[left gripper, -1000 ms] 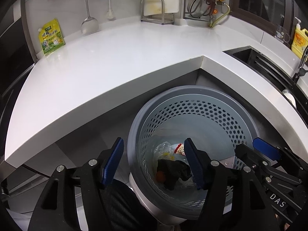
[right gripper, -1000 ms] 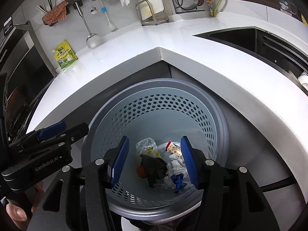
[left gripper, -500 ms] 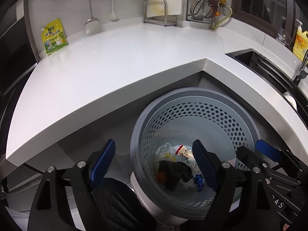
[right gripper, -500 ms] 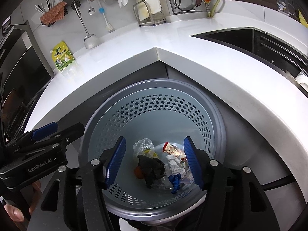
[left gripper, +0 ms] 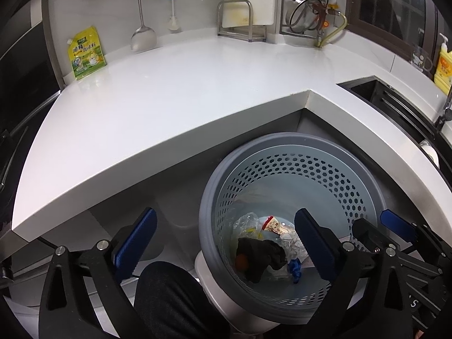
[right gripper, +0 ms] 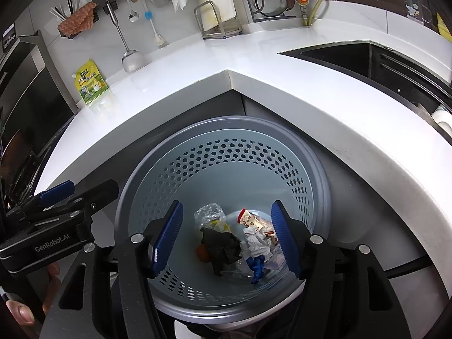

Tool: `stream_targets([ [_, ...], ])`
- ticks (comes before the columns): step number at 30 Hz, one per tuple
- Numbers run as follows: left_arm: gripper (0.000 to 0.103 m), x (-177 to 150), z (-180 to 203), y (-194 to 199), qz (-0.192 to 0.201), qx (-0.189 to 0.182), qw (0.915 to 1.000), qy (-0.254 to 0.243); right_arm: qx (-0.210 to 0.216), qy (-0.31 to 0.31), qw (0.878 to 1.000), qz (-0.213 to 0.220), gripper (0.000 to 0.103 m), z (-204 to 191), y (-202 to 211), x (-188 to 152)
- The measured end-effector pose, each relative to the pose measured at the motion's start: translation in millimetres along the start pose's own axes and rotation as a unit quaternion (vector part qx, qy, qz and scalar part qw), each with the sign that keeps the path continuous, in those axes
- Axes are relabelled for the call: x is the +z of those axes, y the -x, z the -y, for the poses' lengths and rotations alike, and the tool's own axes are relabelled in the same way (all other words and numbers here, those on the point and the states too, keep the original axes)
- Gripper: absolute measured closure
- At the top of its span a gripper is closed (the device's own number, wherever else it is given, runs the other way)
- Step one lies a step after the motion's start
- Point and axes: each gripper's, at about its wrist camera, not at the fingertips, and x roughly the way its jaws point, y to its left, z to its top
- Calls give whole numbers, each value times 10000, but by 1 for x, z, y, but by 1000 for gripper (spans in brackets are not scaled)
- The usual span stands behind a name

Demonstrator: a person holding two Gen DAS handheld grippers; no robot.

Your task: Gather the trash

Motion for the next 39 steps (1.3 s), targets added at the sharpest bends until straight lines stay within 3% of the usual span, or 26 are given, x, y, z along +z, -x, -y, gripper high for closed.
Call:
stream_targets([
  [39, 6, -2, -8, -9, -207, 313, 9990, 239, -155, 55, 9998, 92, 38, -6, 4, 0],
])
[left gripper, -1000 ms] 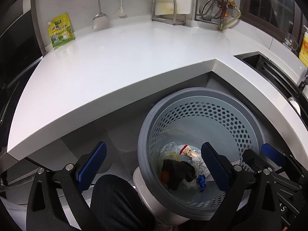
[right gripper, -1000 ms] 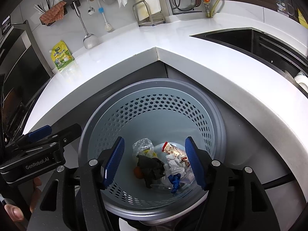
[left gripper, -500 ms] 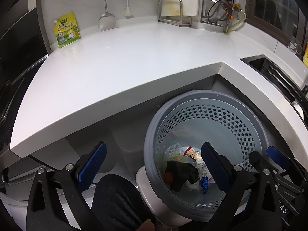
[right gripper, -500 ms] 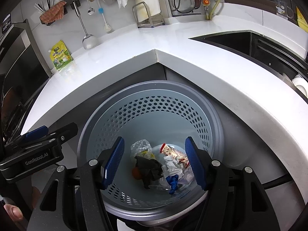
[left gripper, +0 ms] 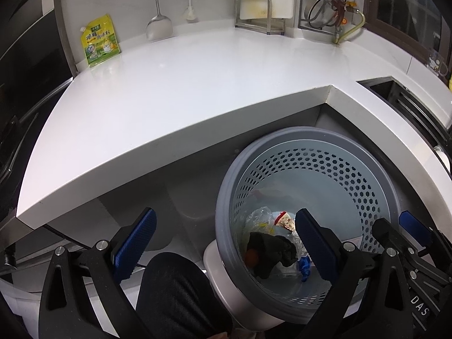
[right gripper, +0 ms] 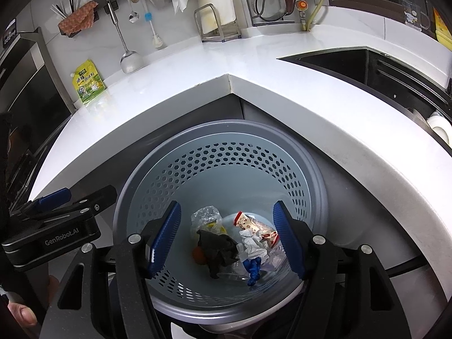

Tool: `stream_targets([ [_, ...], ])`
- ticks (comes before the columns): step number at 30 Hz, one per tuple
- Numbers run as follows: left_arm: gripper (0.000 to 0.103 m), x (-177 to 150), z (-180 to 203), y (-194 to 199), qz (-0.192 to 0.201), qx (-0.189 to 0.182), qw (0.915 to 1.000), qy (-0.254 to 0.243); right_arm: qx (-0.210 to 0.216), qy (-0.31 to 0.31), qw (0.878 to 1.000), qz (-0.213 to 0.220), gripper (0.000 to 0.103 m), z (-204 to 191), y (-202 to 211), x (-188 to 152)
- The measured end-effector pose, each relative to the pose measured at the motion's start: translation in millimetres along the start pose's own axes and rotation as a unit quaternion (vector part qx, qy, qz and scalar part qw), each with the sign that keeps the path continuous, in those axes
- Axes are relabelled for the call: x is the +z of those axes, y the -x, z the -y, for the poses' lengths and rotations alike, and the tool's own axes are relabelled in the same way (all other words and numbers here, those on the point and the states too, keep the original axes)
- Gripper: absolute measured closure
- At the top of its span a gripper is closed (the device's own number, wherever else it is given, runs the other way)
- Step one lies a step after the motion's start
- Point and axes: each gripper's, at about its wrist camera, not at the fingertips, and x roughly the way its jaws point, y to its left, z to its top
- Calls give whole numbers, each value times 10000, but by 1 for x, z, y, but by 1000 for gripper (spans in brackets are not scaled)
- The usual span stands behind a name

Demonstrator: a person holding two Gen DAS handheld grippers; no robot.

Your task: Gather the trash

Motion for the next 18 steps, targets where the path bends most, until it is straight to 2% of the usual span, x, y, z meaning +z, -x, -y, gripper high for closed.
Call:
stream_targets([
  [18, 6, -1, 1, 1, -4, 13, 10000, -31, -3, -1, 10000, 2, 38, 0, 0, 0],
])
